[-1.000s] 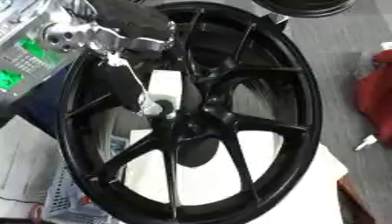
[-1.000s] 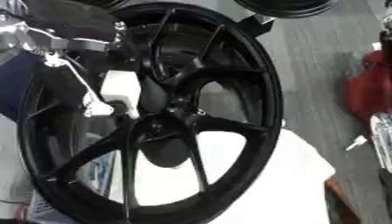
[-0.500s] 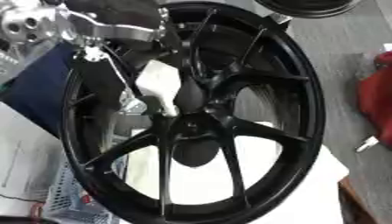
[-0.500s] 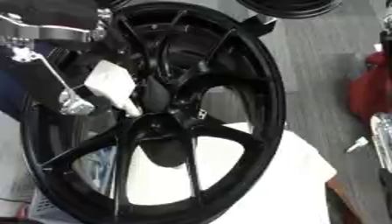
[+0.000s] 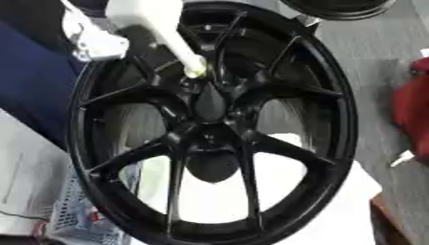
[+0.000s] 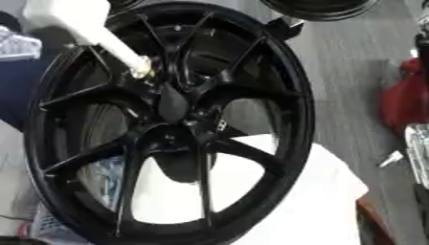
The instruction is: Pull the pin out of the wheel hub.
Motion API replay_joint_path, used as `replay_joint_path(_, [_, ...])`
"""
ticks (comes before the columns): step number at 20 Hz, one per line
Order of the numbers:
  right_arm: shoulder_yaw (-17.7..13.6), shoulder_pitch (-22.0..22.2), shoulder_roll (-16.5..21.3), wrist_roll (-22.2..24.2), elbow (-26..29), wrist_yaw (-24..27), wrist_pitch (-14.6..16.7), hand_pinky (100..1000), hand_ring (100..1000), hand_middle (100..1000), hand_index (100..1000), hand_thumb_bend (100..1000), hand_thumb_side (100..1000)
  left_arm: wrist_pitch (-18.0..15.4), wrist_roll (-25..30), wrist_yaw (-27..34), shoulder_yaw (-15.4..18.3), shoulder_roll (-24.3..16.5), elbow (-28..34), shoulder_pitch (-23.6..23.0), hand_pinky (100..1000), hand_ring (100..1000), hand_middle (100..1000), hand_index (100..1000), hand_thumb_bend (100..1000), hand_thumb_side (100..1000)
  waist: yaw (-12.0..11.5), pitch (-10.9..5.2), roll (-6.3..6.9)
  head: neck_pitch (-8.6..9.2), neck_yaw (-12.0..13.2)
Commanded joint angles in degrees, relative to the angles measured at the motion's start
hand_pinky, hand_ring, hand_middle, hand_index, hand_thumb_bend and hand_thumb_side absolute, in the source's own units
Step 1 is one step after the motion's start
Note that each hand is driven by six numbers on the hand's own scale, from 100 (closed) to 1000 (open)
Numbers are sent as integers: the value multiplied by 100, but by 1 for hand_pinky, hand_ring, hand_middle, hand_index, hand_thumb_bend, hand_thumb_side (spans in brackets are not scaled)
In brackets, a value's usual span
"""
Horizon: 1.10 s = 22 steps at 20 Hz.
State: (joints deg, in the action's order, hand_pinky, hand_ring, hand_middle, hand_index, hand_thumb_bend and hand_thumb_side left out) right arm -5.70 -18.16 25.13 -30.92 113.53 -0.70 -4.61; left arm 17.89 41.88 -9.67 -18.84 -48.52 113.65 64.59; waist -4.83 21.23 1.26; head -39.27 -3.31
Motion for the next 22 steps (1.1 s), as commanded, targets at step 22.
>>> replay_joint_path(22, [-292, -23, 335, -154, 107, -261, 47, 806, 712, 649, 843, 100, 534, -14, -2014, -174, 2276, -1350, -3055, -2217, 728, 501, 397, 605, 100, 264, 76, -128, -88, 61, -1])
